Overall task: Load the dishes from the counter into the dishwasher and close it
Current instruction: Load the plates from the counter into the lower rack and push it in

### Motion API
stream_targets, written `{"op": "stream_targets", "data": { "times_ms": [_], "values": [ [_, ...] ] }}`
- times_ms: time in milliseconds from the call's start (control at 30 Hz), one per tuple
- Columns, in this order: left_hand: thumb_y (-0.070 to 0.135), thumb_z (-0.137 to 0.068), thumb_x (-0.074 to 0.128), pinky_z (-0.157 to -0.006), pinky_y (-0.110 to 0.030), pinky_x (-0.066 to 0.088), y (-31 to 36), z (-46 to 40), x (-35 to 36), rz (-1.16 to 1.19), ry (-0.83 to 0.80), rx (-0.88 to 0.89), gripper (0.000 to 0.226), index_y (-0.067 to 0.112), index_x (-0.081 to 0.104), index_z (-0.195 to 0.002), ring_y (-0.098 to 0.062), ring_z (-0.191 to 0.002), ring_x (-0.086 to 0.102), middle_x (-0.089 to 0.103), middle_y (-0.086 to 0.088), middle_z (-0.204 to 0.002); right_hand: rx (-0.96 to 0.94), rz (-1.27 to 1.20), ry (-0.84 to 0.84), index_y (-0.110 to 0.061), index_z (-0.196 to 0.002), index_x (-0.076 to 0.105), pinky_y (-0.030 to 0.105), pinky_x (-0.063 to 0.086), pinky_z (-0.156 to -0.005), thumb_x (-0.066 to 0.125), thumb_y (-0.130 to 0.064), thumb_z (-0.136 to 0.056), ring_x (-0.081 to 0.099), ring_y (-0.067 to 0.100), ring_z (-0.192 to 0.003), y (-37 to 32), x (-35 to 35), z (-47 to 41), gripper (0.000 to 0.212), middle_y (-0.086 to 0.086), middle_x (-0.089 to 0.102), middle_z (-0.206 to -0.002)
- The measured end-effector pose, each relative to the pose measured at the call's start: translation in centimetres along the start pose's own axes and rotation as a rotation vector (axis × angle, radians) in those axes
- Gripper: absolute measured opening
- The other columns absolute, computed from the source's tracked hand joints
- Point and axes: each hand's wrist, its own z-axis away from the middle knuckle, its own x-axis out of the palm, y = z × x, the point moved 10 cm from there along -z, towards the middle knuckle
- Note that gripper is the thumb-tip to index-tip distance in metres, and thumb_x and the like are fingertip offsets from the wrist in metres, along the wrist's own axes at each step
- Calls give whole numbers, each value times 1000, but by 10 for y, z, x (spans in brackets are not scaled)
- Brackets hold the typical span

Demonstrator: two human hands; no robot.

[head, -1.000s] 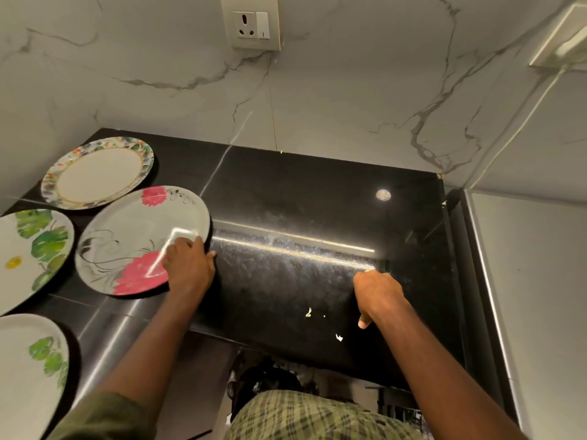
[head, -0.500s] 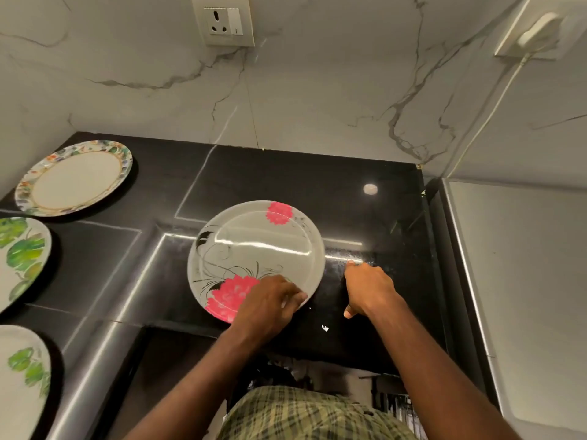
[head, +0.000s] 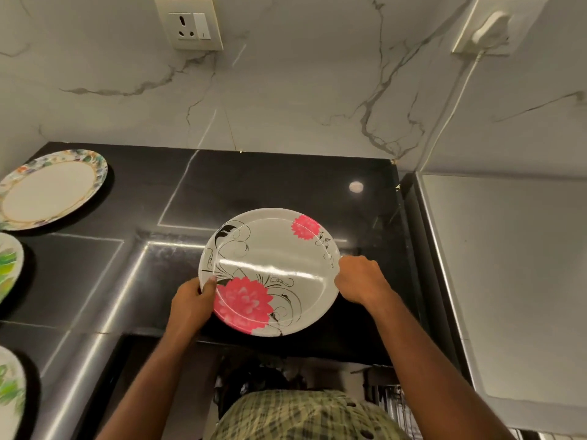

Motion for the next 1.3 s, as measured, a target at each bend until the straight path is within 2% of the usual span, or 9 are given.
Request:
{"op": "stream_targets", "data": {
  "times_ms": [133, 233, 400, 633, 767, 833, 933, 1100, 1300],
  "values": [
    [33, -109, 47, -74, -44, 58, 31, 34, 18, 143, -8, 44, 36, 8, 68, -92, -28, -82, 70, 73, -8, -86, 150, -673, 117, -16, -80, 66, 42, 60, -72, 44, -32, -100, 70, 28, -81, 61, -5, 20, 33, 4, 74, -88],
    [32, -111, 45, -61, -28, 52, 69, 70, 45, 265, -96, 119, 34, 12, 68, -96, -19, -73, 70, 73, -5, -82, 232, -1310, 66, -14, -102, 76, 34, 62, -73, 60, -34, -103, 77, 24, -94, 103, 15, 53, 26, 4, 80, -96],
    [39, -109, 45, -68, -29, 59, 138, 121, 109, 308, -337, 262, 34, 17, 70, -100, -18, -78, 75, 77, -3, -86, 198, -1493, 255, -16, -122, 71, 37, 59, -88, 63, -21, -103, 75, 25, -104, 189, 8, 112, 22, 6, 79, -111],
    [32, -109, 48, -63, -18, 54, 241, 230, 230, 203, -792, 561, 21, 25, 67, -116, -2, -72, 70, 75, 11, -84, 439, -1383, 816, -27, -114, 75, 47, 60, -91, 62, -42, -102, 75, 25, -101, 348, -25, 252, 24, 2, 79, -106],
    [49, -104, 52, -77, -36, 62, 272, 292, 303, 35, -946, 721, 30, 29, 64, -121, -7, -85, 73, 76, 10, -98, 624, -1319, 1090, -25, -106, 75, 43, 62, -70, 60, -56, -98, 76, 30, -93, 416, -23, 359, 35, 6, 79, -102],
    [54, -103, 49, -83, -42, 62, 278, 322, 337, -54, -1017, 777, 33, 29, 62, -120, -8, -87, 73, 76, 8, -97, 739, -1254, 1190, -17, -104, 73, 52, 63, -75, 61, -60, -96, 75, 34, -92, 440, -13, 408, 46, 9, 78, -98],
    [53, -106, 44, -87, -39, 56, 284, 374, 380, -202, -1087, 924, 37, 29, 59, -128, -17, -98, 69, 73, 5, -102, 829, -1165, 1354, -22, -94, 72, 40, 59, -70, 60, -47, -102, 73, 16, -78, 462, 1, 476, 29, -6, 76, -82],
    [47, -109, 40, -123, -40, 29, 269, 439, 446, -562, -1062, 1191, 65, 11, 29, -162, -27, -150, 36, 38, -11, -163, 977, -1001, 1424, -26, -85, 68, 33, 55, -64, 58, -45, -104, 65, 7, -63, 488, 21, 560, 28, -10, 70, -71],
    [39, -109, 34, -129, -51, 12, 230, 466, 495, -1227, -759, 1452, 82, -7, -11, -160, -44, -158, -2, -9, -31, -168, 1109, -632, 1238, -14, -85, 63, 36, 49, -56, 49, -45, -107, 60, 25, -60, 523, 50, 598, 40, 6, 61, -68]
  ]
}}
